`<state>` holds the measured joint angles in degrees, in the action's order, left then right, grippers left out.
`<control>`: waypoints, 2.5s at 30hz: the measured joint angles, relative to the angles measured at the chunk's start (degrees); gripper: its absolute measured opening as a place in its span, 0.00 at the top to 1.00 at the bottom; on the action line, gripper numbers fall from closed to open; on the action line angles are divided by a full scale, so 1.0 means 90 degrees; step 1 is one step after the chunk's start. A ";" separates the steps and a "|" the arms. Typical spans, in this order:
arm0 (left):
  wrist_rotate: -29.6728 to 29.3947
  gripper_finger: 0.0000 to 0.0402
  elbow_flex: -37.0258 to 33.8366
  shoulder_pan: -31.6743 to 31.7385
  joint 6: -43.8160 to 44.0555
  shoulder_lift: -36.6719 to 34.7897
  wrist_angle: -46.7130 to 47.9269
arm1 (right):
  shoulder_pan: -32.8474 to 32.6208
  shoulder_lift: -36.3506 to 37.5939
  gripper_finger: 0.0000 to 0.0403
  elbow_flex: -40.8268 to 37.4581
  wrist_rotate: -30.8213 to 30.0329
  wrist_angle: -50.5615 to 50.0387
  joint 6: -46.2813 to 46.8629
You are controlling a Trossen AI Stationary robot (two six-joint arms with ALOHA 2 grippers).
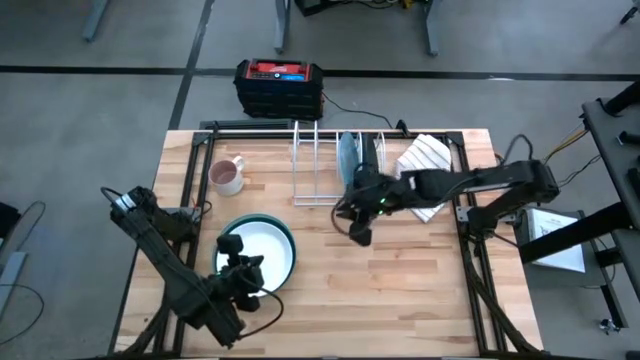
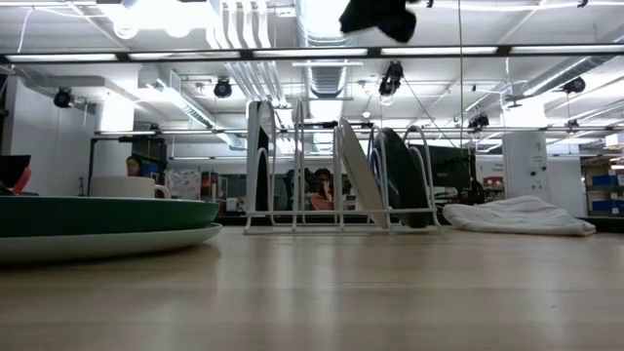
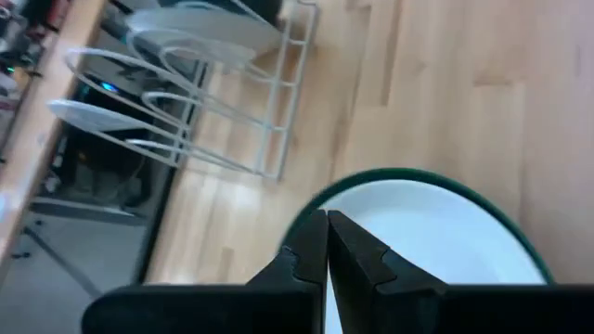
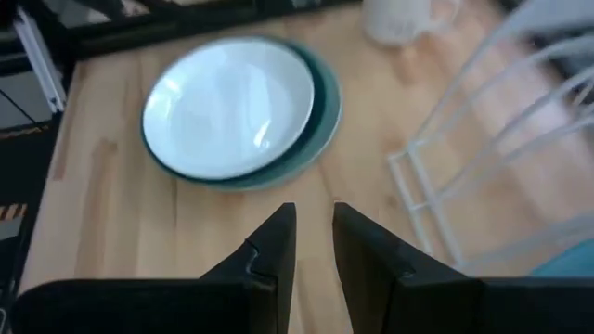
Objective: Sort dishes
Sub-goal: Put the white plate in the dishwasher rack
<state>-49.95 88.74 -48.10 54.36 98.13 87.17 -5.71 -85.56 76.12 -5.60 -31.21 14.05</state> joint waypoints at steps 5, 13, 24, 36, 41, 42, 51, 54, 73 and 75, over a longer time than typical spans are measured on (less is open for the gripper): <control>0.0312 1.00 -0.0532 -0.0027 0.0035 0.0000 -0.0727 | -0.0198 -0.0497 0.84 -0.0330 0.0021 0.0509 0.0224; 0.0685 1.00 -0.1776 -0.0029 0.0311 -0.0022 -0.2233 | -0.0513 -0.1412 0.88 -0.0271 0.0028 0.1456 0.0620; 0.1773 1.00 -0.3073 -0.0056 0.1975 -0.0027 -0.2296 | -0.0572 -0.2280 0.88 -0.0251 -0.0004 0.3016 0.1179; 0.2490 1.00 -0.2996 -0.0256 0.2330 -0.0058 -0.2198 | -0.0530 -0.2524 0.79 -0.0255 -0.0567 0.3362 0.1818; 0.2598 1.00 -0.3045 -0.0502 0.2772 -0.0039 -0.2132 | -0.0499 -0.2524 0.73 -0.0255 -0.0562 0.3362 0.1945; 0.2612 1.00 -0.3057 -0.0539 0.2864 -0.0036 -0.2118 | -0.0496 -0.2524 0.71 -0.0255 -0.0564 0.3364 0.1951; 0.2610 1.00 -0.3413 -0.0641 0.3573 -0.0025 -0.2216 | -0.0574 -0.3047 0.64 -0.0237 -0.0540 0.3928 0.2121; 0.2614 1.00 -0.3614 -0.0641 0.3589 -0.0016 -0.2436 | -0.0574 -0.3289 0.63 -0.0108 -0.0529 0.4032 0.2134; 0.1874 1.00 -0.4650 -0.0665 0.3897 -0.0031 -0.3996 | -0.0349 -0.4324 0.49 0.0818 -0.0344 0.3487 0.2298; 0.1807 1.00 -0.4659 -0.0665 0.3911 -0.0029 -0.4019 | -0.0333 -0.4332 0.47 0.0818 -0.0348 0.3493 0.2350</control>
<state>-33.69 46.81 -54.08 89.56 97.86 51.00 -8.71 -124.54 83.48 -8.73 0.23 35.21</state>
